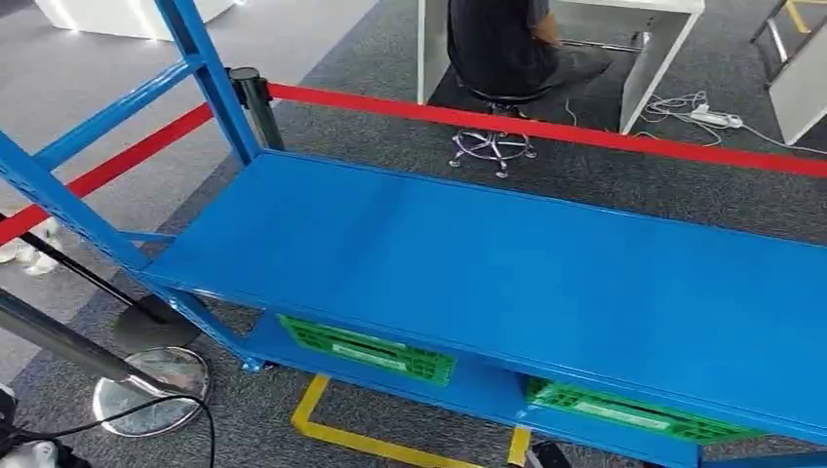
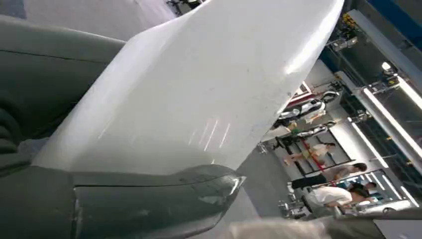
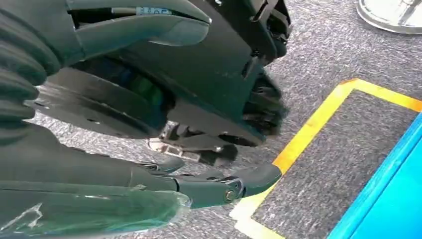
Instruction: Take the parts from the cabinet and place them on the table.
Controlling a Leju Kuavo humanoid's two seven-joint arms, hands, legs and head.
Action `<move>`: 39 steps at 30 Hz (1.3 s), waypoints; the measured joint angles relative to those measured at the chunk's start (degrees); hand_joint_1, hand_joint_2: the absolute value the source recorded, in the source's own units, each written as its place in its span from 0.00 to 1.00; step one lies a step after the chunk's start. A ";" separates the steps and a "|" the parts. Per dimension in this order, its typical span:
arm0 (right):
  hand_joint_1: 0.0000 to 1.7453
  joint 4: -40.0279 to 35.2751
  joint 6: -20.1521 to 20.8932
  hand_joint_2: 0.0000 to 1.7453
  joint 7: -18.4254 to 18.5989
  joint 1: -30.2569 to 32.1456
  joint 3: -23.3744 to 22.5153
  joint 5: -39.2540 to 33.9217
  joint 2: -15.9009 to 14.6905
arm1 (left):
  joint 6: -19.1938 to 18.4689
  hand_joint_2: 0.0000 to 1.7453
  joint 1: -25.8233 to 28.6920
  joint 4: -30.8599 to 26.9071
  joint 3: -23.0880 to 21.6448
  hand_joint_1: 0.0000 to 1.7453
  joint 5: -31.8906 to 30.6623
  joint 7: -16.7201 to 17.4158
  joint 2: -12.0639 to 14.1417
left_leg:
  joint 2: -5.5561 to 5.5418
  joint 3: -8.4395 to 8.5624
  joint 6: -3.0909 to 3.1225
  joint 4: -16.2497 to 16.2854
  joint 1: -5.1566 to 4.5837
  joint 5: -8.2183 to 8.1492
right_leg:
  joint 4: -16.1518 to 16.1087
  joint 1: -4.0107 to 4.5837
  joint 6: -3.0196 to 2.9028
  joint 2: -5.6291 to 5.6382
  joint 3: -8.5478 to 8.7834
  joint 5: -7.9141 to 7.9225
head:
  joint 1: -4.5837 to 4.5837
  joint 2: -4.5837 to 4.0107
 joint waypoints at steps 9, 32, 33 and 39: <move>0.00 0.02 -0.13 1.00 0.13 0.17 -0.11 0.35 0.07 | -0.02 1.00 0.04 -0.13 -0.11 1.00 -1.20 0.00 -0.02 | -1.40 -0.91 0.26 1.41 0.25 -0.34 | -8.75 -0.13 -1.50 2.06 4.86 2.12 | -0.07 0.00; 0.00 0.02 0.68 1.00 0.39 0.27 -0.55 0.55 0.35 | 0.00 1.00 0.95 -2.07 -0.17 1.00 -2.86 0.00 -0.26 | -4.14 -0.53 -1.11 0.41 -0.02 0.00 | -9.71 -0.04 -1.40 4.35 5.25 1.90 | 0.31 0.00; 0.00 0.02 0.63 1.00 0.35 0.22 -0.55 0.59 0.35 | 0.00 1.00 0.99 -2.10 -0.24 1.00 -2.89 0.00 -0.26 | -4.64 -0.78 -1.44 0.50 0.22 0.09 | -9.62 0.03 -1.69 3.63 5.74 2.11 | 0.37 0.00; 0.00 0.02 0.81 1.00 0.22 0.29 -0.65 0.55 0.50 | 0.02 1.00 1.27 -2.62 -0.20 1.00 -2.89 0.00 -0.09 | 1.16 -4.72 -2.88 8.23 0.41 -4.65 | -10.08 0.11 -3.56 0.60 5.86 2.60 | -0.55 0.00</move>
